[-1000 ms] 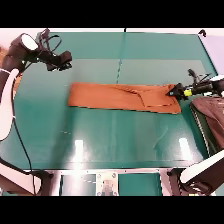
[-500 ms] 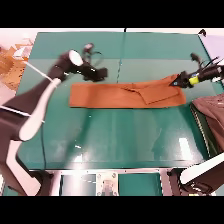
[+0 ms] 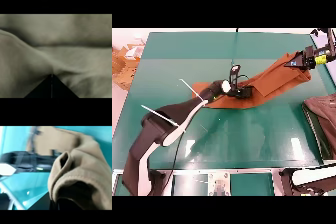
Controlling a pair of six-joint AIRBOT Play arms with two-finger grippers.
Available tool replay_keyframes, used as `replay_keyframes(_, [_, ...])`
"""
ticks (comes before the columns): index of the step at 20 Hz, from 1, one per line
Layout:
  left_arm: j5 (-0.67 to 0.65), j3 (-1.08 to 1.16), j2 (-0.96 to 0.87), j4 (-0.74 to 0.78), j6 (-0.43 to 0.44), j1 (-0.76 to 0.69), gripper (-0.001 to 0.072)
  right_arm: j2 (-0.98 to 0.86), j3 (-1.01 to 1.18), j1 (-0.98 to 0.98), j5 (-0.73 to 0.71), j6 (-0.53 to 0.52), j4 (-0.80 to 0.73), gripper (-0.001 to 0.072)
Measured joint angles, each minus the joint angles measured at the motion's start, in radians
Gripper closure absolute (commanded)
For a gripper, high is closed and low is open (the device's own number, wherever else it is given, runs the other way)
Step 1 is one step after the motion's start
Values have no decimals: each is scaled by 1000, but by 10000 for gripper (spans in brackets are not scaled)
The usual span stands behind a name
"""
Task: Fold the shirts.
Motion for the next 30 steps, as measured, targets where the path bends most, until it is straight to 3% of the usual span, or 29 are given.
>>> replay_keyframes(3, [17, 7, -18, -38, 4, -20, 680, 11, 2, 21, 2, 11, 9, 691])
replay_keyframes(6, [-79, 51, -9, -44, 35, 7, 680, 16, 3, 35, 5, 30, 14, 691])
replay_keyframes(8, [-213, 113, 19, -14, 70, 56, 680, 17, 3, 55, 5, 44, 16, 691])
replay_keyframes(13, [-669, 259, 150, 221, 107, 249, 680, 19, -9, 204, -71, 110, 17, 691])
replay_keyframes(17, [-896, 288, 281, 367, 114, 424, 680, 12, -97, 449, -331, 159, 18, 690])
replay_keyframes(18, [-925, 291, 306, 388, 115, 463, 680, 0, -131, 518, -427, 166, 17, 640])
replay_keyframes(20, [-964, 294, 345, 413, 117, 532, 680, -43, -196, 668, -666, 174, 21, 248])
replay_keyframes(23, [-991, 280, 373, 430, 121, 592, 680, -150, -240, 871, -1003, 179, 22, 225])
replay_keyframes(25, [-1002, 259, 377, 439, 137, 613, 680, -174, -247, 919, -1124, 182, 15, 227])
replay_keyframes(27, [-1007, 244, 385, 443, 156, 626, 680, -153, -251, 888, -1138, 183, -15, 321])
replay_keyframes(30, [-1007, 232, 387, 448, 175, 633, 680, -84, -256, 735, -1025, 193, -70, 281])
